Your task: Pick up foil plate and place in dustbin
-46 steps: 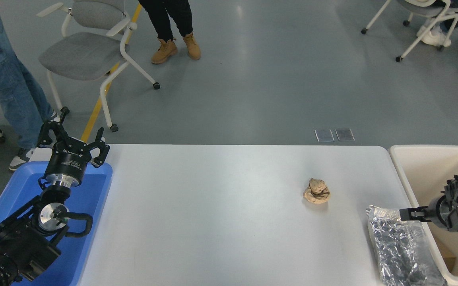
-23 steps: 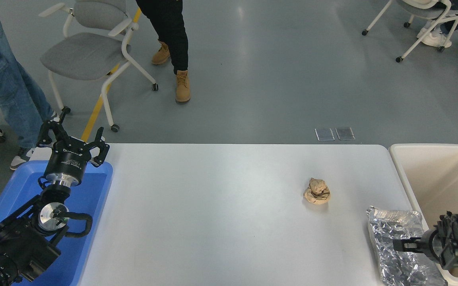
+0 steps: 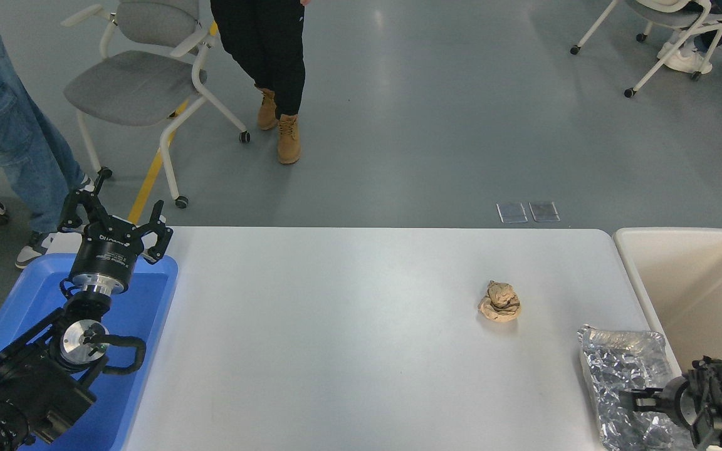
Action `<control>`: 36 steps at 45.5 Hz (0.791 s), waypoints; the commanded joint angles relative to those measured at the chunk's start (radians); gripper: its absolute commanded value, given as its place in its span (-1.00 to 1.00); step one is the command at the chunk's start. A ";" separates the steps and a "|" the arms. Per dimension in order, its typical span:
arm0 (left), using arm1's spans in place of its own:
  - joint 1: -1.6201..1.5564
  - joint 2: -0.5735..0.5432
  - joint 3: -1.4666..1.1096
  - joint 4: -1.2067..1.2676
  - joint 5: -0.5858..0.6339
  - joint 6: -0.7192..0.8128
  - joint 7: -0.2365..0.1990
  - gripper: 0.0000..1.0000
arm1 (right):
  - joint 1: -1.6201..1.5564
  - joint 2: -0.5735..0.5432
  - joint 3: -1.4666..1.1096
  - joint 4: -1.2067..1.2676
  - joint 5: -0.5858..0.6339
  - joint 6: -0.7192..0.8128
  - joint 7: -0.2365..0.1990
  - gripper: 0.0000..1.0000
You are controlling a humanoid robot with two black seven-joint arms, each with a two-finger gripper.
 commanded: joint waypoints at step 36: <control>0.000 0.000 0.000 0.000 0.000 -0.001 0.000 0.98 | 0.221 -0.107 0.008 0.065 -0.016 -0.009 0.074 -1.00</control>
